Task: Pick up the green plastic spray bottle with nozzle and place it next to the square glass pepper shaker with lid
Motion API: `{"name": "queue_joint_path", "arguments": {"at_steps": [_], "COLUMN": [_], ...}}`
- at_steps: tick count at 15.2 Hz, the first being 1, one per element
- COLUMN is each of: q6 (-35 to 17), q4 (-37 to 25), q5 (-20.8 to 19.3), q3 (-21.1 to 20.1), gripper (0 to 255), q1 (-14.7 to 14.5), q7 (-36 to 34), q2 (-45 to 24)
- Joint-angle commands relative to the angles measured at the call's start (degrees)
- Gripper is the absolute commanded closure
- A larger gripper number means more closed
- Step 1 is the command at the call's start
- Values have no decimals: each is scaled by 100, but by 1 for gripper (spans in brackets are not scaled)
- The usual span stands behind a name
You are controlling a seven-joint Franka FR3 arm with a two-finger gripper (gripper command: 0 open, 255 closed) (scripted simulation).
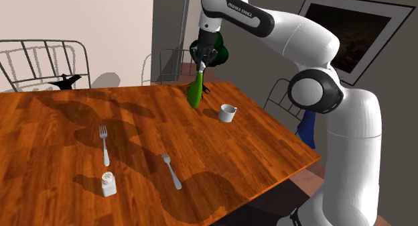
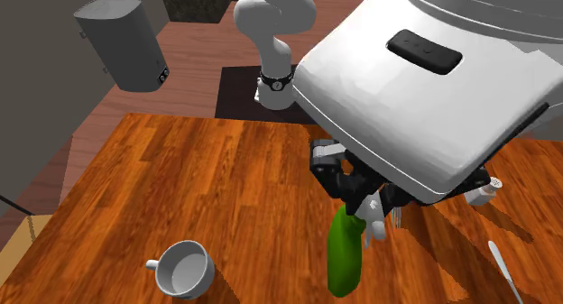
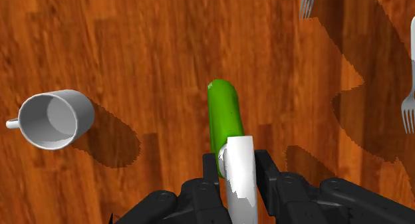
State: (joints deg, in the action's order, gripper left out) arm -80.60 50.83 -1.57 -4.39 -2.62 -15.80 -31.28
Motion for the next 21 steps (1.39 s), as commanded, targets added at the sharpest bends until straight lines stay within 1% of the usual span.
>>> {"name": "queue_joint_path", "arguments": {"at_steps": [1, 5, 10, 15, 21], "q6": [-229, -517, -728, -840, -879], "q4": [616, 1415, 2034, 2367, 2456], "q5": [7, 10, 7, -7, -54], "q3": [-50, -177, -362, -570, -838], "gripper": [255, 255, 255, 255, 255], "q1": [-132, -428, -808, -1198, -1687], "q7": [-201, -641, -1218, -1821, -2571], "q2": [395, 909, 1322, 1547, 1599]}}
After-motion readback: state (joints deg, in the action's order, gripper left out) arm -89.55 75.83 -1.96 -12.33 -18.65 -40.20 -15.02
